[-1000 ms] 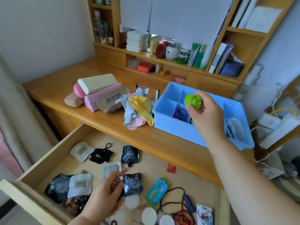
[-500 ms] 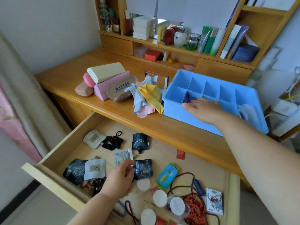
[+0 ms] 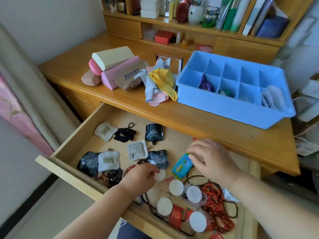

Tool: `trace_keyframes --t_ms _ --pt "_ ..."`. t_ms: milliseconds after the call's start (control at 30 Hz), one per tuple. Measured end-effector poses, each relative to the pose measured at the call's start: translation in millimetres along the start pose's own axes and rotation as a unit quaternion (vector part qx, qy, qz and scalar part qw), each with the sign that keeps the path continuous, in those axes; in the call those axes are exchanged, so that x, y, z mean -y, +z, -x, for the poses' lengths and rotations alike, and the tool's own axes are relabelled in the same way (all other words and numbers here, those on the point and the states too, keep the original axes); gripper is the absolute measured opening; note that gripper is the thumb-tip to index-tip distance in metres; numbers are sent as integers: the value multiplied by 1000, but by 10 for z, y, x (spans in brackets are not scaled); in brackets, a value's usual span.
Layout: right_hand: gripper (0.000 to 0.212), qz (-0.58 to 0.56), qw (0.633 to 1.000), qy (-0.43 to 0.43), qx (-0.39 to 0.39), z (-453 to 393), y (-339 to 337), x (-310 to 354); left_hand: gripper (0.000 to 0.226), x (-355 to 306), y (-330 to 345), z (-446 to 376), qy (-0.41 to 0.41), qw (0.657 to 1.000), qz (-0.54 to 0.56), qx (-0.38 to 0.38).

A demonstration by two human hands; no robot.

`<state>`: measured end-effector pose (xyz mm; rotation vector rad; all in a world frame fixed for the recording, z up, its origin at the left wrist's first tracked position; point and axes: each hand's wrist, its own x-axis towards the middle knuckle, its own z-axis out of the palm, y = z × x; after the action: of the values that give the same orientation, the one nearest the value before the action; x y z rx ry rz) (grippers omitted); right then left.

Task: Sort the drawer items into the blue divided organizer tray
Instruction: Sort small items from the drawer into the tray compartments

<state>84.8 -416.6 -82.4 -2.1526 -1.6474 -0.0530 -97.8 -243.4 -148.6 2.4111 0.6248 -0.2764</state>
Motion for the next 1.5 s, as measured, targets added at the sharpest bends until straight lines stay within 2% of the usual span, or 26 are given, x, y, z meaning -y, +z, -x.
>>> trace_keyframes --t_ms 33,100,167,200,267,367,400,433,500,600,700,767,833,900,967,1033,1100,1167,1233,1300,1400,1500 --pt "29 -15 995 50 86 182 149 33 41 -15 28 -18 33 999 -36 8" --pt "52 -32 962 132 239 522 414 48 54 -43 81 -64 86 986 -144 15" --pt "59 -54 941 141 302 754 563 73 61 -54 103 -119 88 968 -234 11" --pt "57 -65 943 135 297 827 585 89 64 -46 103 -148 76 965 -252 13" --pt "42 -85 960 143 224 898 557 81 64 -14 104 -194 50 968 -245 11" --pt "20 -47 968 243 34 859 444 -114 55 7 128 -216 24 981 -192 -25" --pt "20 -22 959 284 11 821 400 -191 51 11 140 -214 16 985 -166 -43" --pt "22 -7 948 317 18 782 379 -260 49 13 148 -209 10 988 -139 -59" --pt "29 -8 930 355 94 710 407 -358 45 19 155 -195 11 991 -109 -82" --pt "27 29 924 328 193 648 496 -370 42 2 141 -174 25 991 -93 -94" --pt "25 25 931 334 147 670 454 -395 41 -4 102 -160 32 983 -73 -163" --pt "22 -59 927 360 89 726 370 -380 42 44 51 -158 -14 978 -55 -202" --pt "23 -171 913 356 104 827 300 -284 38 69 0 -150 -60 976 -10 -207" --pt "27 -219 913 298 171 966 309 -82 31 16 -25 -126 -32 975 61 -211" --pt "20 -165 928 211 258 1096 394 131 33 -104 -18 -69 65 980 89 -163" --pt "40 -71 940 145 300 1162 509 227 29 -218 84 4 163 984 56 -47" --pt "40 -40 952 159 259 1135 561 195 24 -288 219 46 204 977 -20 55" --pt "39 -64 955 215 196 1079 558 102 39 -310 324 21 199 968 -118 97" --pt "39 -62 951 258 162 1048 515 -12 48 -337 371 -31 189 960 -193 71" --pt "27 -48 946 282 151 1063 440 -83 48 -358 368 -71 155 958 -239 18" --pt "17 -30 939 264 220 1172 368 -91 52 -326 342 -94 66 970 -228 -57" --pt "33 -49 931 214 291 1281 400 2 55 -299 341 -80 81 975 -176 -110"
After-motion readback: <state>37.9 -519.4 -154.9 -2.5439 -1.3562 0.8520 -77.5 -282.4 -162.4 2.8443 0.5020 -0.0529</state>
